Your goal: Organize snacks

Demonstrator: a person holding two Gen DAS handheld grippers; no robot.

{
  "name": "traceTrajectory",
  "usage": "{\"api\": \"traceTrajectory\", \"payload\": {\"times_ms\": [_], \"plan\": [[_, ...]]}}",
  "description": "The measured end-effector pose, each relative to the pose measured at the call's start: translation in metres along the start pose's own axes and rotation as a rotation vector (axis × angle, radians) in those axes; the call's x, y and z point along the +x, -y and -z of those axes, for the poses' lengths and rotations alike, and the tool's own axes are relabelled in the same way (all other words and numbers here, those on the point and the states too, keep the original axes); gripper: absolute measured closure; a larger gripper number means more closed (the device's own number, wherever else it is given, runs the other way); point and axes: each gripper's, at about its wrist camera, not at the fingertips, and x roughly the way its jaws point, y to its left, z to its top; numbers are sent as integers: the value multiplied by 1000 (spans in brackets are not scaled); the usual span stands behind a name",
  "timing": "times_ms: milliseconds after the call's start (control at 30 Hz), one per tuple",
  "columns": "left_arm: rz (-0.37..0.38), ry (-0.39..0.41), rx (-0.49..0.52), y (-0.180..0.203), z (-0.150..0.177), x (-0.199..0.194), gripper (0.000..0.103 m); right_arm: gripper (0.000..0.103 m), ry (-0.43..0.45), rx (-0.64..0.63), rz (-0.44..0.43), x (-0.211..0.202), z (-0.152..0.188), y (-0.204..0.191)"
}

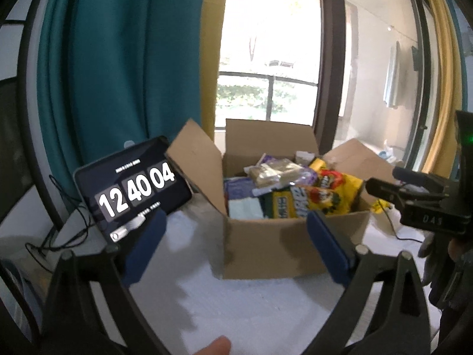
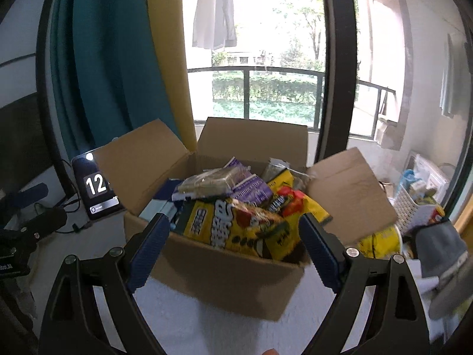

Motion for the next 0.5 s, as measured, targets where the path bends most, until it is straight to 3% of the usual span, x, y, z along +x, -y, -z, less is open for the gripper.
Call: {"api": "traceTrajectory", "payload": {"times_ms": [267,500], "plan": [[-5,40,6,15,19,-35,6,12,17,-13,26,-46,23,-9],[-11,138,1,24,20,-74,6,12,67,-17,47,-88,32,-15]]}}
